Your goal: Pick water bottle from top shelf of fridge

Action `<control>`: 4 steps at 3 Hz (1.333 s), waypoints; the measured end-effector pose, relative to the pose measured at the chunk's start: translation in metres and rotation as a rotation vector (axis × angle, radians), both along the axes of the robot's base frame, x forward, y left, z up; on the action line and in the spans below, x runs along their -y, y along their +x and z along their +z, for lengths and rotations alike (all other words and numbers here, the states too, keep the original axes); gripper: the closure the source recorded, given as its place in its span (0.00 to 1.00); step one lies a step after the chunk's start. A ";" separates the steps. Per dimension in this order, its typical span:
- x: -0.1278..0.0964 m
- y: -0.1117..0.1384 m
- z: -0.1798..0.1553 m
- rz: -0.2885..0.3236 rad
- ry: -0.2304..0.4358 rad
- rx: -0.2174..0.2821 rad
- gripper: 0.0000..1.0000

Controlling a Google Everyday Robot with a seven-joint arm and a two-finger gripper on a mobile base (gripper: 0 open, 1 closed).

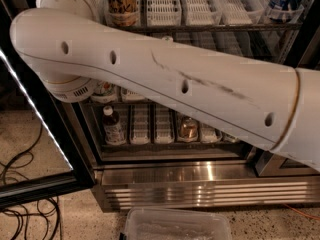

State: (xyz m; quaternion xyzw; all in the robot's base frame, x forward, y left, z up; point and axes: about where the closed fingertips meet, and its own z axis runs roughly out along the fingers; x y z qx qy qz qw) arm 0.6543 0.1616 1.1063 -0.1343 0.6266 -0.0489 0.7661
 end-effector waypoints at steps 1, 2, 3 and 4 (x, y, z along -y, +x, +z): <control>0.000 0.000 0.000 0.001 -0.001 0.000 0.47; 0.000 0.000 0.000 0.001 -0.001 0.000 0.70; 0.000 0.000 0.000 0.001 -0.001 0.001 0.93; 0.002 -0.011 0.024 0.011 0.023 0.050 1.00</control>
Offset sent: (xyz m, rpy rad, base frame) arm -0.0003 0.0005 0.0003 -0.0013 -0.0003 0.0013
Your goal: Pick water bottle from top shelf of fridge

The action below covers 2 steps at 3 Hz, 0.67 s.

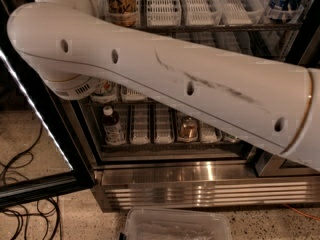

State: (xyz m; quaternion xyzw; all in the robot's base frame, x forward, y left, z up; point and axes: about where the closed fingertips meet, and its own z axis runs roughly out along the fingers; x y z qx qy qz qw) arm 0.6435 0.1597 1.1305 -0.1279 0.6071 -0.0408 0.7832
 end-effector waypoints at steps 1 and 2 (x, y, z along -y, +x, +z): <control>-0.001 -0.024 0.036 0.046 0.041 0.083 1.00; -0.001 -0.052 0.056 0.105 0.096 0.115 1.00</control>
Offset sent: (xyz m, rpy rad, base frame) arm -0.0790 -0.0006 0.0710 0.1651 -0.1353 0.1758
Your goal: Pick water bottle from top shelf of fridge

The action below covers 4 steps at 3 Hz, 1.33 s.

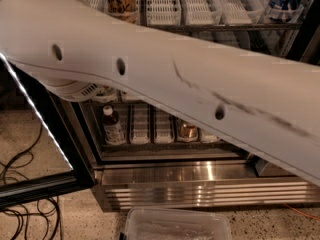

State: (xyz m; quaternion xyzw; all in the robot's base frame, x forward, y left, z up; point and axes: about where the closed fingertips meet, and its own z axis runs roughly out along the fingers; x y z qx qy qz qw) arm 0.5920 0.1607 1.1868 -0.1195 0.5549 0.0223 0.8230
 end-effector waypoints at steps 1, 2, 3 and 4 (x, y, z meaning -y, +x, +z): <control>-0.006 -0.028 -0.005 0.089 0.044 -0.045 1.00; 0.020 -0.050 -0.018 0.144 0.032 -0.073 1.00; 0.046 -0.055 -0.029 0.203 -0.012 -0.088 1.00; 0.054 -0.059 -0.042 0.264 -0.008 -0.133 1.00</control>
Offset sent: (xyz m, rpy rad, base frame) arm -0.0741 -0.0402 -0.0700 0.0718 0.2263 0.3779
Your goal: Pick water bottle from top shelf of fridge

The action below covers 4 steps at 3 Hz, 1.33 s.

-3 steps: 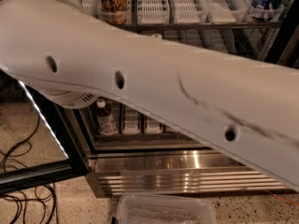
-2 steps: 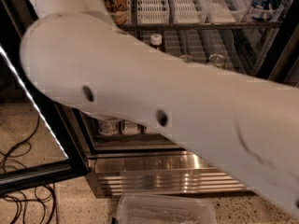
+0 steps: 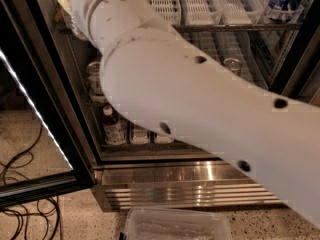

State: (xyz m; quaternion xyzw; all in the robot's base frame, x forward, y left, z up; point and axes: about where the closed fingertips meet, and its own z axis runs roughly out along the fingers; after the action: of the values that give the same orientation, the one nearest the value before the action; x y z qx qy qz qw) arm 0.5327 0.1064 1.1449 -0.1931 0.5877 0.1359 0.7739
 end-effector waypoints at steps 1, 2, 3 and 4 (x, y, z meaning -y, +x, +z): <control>0.015 0.005 -0.012 0.022 0.024 -0.032 1.00; 0.058 -0.002 -0.029 -0.004 0.055 -0.059 1.00; 0.058 -0.002 -0.029 -0.004 0.055 -0.059 1.00; 0.040 -0.001 -0.032 0.055 0.035 -0.077 1.00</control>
Offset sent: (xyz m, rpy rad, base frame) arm 0.0015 -0.1031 -0.0593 0.0361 0.0979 -0.0529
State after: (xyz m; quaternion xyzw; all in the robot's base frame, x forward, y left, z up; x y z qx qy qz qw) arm 0.5320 0.0663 1.1127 -0.1901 0.6089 0.1747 0.7501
